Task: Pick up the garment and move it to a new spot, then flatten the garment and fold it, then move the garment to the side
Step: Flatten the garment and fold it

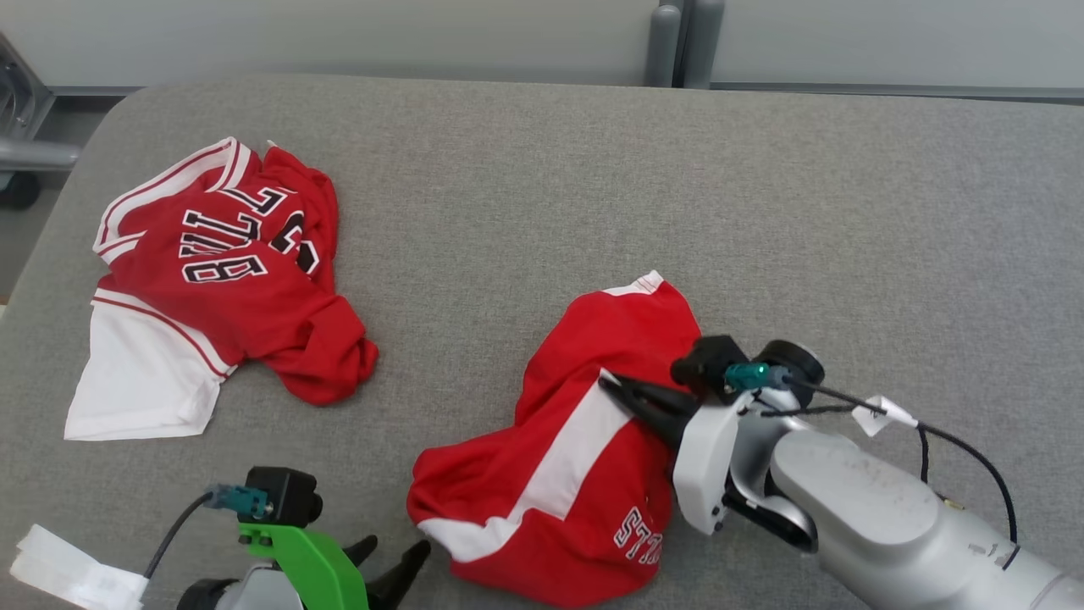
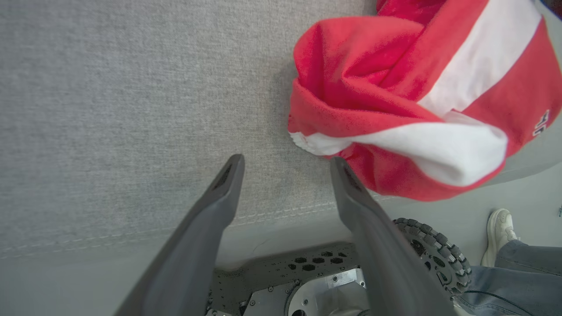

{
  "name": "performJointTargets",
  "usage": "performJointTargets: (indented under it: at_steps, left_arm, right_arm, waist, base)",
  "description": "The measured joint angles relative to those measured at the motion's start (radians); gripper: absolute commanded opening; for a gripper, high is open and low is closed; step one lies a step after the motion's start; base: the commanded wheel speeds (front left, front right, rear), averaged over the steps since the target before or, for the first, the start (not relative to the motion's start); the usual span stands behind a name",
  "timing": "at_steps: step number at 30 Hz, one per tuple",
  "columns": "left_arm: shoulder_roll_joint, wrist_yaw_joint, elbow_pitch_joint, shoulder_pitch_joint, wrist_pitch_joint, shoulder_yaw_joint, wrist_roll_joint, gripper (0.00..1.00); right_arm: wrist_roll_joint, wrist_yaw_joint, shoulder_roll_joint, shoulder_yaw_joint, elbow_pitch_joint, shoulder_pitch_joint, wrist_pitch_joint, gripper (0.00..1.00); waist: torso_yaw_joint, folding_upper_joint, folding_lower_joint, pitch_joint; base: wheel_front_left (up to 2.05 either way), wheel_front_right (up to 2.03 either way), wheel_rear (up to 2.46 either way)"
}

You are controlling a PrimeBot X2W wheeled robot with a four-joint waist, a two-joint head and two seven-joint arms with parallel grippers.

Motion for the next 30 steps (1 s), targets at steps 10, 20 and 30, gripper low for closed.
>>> performJointTargets:
  at_steps: [10,20,30]
  left_arm:
    - [-0.090,0.007,0.036,0.015,-0.022,-0.001,-0.047,1.00]
    - [-0.114,0.007,0.062,0.003,-0.049,-0.003,-0.047,1.00]
    - [-0.159,-0.003,0.070,-0.012,-0.060,0.014,-0.113,0.96]
  right_arm:
    - [0.011,0.000,-0.066,-0.077,0.004,-0.065,-0.026,0.00]
    - [0.030,0.000,-0.129,-0.104,0.024,-0.063,-0.032,0.00]
    - [0.033,0.000,-0.142,-0.104,0.028,-0.058,-0.038,0.00]
  waist:
    - [-0.034,0.0000,0.0000,0.007]
    - [-0.059,0.0000,0.0000,0.014]
    - [-0.075,0.0000,0.0000,0.005]
  base:
    - [0.00,0.00,0.00]
    - [0.00,0.00,0.00]
    - [0.00,0.00,0.00]
